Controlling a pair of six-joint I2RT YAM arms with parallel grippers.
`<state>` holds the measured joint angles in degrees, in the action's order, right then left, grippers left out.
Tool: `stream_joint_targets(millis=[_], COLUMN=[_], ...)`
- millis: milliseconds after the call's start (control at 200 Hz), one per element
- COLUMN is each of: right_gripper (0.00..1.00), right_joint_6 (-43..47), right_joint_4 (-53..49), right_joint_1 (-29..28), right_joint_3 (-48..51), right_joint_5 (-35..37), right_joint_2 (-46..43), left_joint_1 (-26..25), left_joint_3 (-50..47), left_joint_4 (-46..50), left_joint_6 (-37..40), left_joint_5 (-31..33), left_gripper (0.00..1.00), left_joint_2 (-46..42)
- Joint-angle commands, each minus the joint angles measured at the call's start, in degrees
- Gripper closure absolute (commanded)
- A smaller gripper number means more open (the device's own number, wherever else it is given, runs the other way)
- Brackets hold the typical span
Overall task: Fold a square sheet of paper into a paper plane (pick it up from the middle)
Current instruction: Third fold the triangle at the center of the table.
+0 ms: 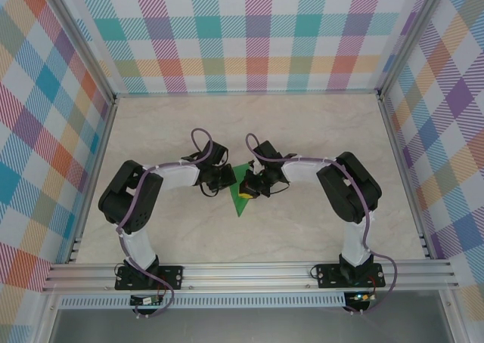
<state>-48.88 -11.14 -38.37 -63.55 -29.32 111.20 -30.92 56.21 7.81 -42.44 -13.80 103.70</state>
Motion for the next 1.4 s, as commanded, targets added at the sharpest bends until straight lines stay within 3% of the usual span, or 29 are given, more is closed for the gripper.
stream_joint_targets(millis=[0,1395], right_gripper=[0.99,0.98], right_joint_6=[-0.02,3.81], right_joint_4=[0.64,-2.68], right_joint_1=[-0.39,-0.39], right_joint_3=[-1.05,-2.79], right_joint_5=[0.58,1.37], right_joint_2=[1.03,4.22], left_joint_1=[0.42,0.40], left_joint_3=[0.44,0.35], left_joint_4=[2.51,3.81], left_joint_6=[0.02,1.13], left_joint_5=[0.93,0.76], left_gripper=[0.90,0.91], left_joint_2=[1.06,-0.54])
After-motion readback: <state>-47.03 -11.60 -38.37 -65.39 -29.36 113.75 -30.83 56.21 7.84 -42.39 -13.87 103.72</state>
